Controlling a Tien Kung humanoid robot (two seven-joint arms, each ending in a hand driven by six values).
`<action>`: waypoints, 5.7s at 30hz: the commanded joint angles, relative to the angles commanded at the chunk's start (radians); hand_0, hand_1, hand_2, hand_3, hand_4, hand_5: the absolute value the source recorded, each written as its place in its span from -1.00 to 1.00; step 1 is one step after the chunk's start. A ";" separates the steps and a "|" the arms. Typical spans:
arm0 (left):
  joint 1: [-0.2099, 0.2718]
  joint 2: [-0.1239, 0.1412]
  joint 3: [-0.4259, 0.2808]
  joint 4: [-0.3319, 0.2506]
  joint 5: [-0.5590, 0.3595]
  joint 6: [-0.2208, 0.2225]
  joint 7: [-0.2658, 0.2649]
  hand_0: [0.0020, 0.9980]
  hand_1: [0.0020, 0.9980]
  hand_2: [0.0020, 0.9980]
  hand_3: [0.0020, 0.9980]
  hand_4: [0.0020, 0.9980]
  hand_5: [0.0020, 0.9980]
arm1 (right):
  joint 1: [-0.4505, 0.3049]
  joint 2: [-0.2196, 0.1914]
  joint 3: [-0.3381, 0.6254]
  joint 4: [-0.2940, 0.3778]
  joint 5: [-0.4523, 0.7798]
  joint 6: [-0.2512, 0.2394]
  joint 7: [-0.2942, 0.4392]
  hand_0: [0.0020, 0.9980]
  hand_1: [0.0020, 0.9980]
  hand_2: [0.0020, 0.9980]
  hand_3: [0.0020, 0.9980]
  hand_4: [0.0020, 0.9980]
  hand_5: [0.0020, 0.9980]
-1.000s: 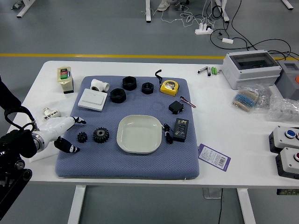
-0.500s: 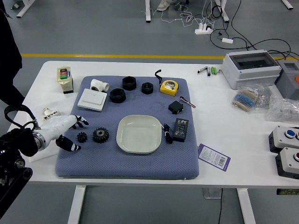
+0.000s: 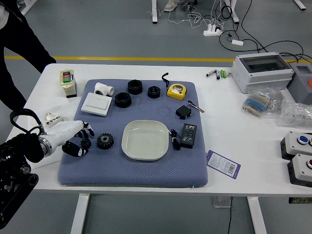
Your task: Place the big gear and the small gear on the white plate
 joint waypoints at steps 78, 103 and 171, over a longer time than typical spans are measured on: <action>-0.129 -0.162 0.211 0.018 0.001 0.076 0.012 0.06 0.40 0.60 0.46 0.56 -0.94 | -0.002 -0.003 -0.009 0.001 0.000 0.003 0.000 0.22 0.24 0.44 0.07 0.47 0.40; -0.100 -0.013 0.074 -0.122 0.019 -0.092 0.057 0.11 0.41 0.56 0.49 0.57 -0.97 | 0.002 -0.004 0.000 -0.001 -0.001 0.003 -0.001 0.22 0.24 0.44 0.07 0.48 0.40; -0.155 -0.040 0.132 -0.043 0.060 -0.047 0.050 -0.36 -0.17 -0.10 0.01 -0.83 -1.00 | 0.001 -0.004 -0.003 0.000 0.002 0.001 -0.002 0.22 0.24 0.45 0.07 0.48 0.40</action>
